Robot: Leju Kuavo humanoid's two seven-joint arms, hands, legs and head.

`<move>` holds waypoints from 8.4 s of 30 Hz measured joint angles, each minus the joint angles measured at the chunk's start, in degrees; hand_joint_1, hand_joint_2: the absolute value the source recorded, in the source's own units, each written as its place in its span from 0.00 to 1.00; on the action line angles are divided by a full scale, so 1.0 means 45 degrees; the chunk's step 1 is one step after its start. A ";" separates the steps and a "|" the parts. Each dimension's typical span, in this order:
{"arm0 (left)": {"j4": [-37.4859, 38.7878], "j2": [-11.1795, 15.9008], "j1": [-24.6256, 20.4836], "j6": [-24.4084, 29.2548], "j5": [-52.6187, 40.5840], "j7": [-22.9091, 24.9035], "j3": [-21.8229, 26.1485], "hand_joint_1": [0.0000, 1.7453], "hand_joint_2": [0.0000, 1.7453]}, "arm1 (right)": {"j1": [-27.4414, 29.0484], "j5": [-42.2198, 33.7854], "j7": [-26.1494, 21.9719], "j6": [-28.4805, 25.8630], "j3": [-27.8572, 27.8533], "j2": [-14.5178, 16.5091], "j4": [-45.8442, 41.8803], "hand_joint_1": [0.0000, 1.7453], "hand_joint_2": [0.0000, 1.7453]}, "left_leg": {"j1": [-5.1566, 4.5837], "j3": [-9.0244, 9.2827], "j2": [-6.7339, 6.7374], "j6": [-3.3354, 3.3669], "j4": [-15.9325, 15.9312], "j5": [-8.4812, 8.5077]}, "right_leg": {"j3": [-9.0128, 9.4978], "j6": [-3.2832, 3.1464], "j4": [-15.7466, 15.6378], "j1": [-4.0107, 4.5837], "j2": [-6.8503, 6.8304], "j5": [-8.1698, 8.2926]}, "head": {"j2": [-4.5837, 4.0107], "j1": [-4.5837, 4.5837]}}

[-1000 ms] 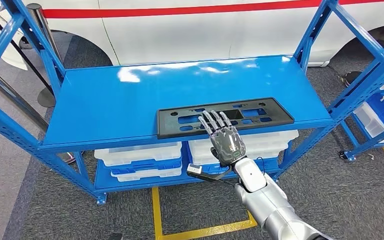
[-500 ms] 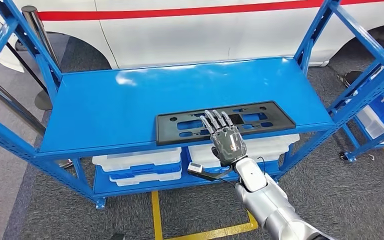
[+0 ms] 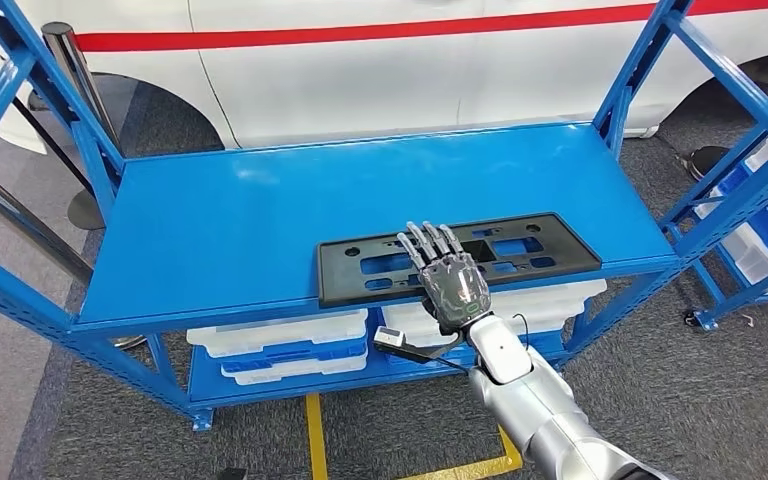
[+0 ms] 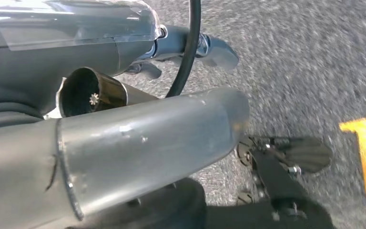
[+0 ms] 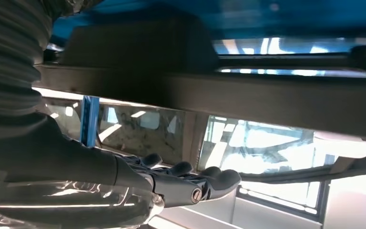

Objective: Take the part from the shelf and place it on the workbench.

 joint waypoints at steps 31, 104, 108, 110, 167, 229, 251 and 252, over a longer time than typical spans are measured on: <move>0.0006 -0.0015 -0.0020 -0.0266 0.0108 -0.0482 0.0050 0.00 0.00 | -0.0107 -0.1101 -0.0366 0.0102 0.0000 -0.0194 0.0300 1.00 1.00 | -0.0087 0.0515 -0.0007 0.0028 -0.0360 -0.0244 | -0.0659 -0.0190 -0.0054 0.0136 0.0032 0.0654 | 0.0000 -0.0005; 0.0006 -0.0015 -0.0050 0.0386 -0.0397 -0.1194 0.0063 0.00 1.00 | 0.0637 0.1926 0.3383 0.0005 0.3060 -0.1953 -0.4923 1.00 1.00 | -0.0111 0.0513 -0.0008 0.0026 -0.0349 -0.0243 | -0.0655 -0.0193 -0.0054 0.0104 0.0029 0.0659 | 0.0000 -0.0009; 0.0006 -0.0016 -0.0051 0.0383 -0.0458 -0.1174 0.0064 0.00 1.00 | 0.0219 0.1926 0.4034 0.0005 0.3923 -0.2299 -0.5144 1.00 1.00 | -0.0111 0.0514 -0.0007 0.0026 -0.0348 -0.0243 | -0.0654 -0.0193 -0.0055 0.0103 0.0029 0.0660 | 0.0000 -0.0005; 0.0006 -0.0017 -0.0052 0.0387 -0.0516 -0.1162 0.0064 0.00 1.00 | 0.0090 0.1926 0.4093 0.0005 0.4267 -0.2424 -0.5194 1.00 1.00 | -0.0111 0.0514 -0.0007 0.0026 -0.0348 -0.0243 | -0.0654 -0.0193 -0.0055 0.0103 0.0028 0.0660 | 0.0000 -0.0006; 0.0006 -0.0114 -0.0246 0.0242 -0.0657 -0.1002 0.0152 0.00 1.00 | 0.0434 0.1926 0.2516 0.0005 0.3617 -0.2435 -0.5248 1.00 1.00 | -0.0152 -0.0549 0.0161 0.0154 -0.0285 0.0891 | 0.0764 -0.0002 -0.0115 0.0037 -0.0040 -0.0449 | 0.0000 0.0007; 0.0030 -0.0034 -0.0099 0.0222 -0.0842 -0.0652 0.0191 0.00 1.00 | 0.1226 0.1906 0.1768 0.0005 0.2274 -0.2312 -0.5184 1.00 1.00 | -0.0150 -0.0287 0.0129 0.0007 -0.0291 0.0646 | 0.0476 -0.0123 -0.0121 0.0106 -0.0034 -0.0246 | 0.0000 0.0035; 0.0034 0.0029 -0.0128 0.0231 -0.1069 -0.0628 0.0193 0.00 1.00 | 0.1297 0.1916 0.1717 0.0005 0.1996 -0.2209 -0.5116 1.00 1.00 | -0.0145 0.0646 0.0170 0.0384 -0.0684 0.0131 | -0.2101 0.0076 0.2528 -0.0017 -0.0064 -0.0890 | 0.0000 0.0036; 0.0034 0.0029 -0.0125 0.0223 -0.1070 -0.0630 0.0192 0.00 1.00 | 0.1307 0.1916 0.1761 0.0005 0.1996 -0.2209 -0.5116 1.00 1.00 | -0.0141 0.0449 0.0178 0.0367 -0.0651 0.0259 | -0.2143 0.0123 0.3178 -0.0052 -0.0065 -0.1078 | 0.0000 0.0036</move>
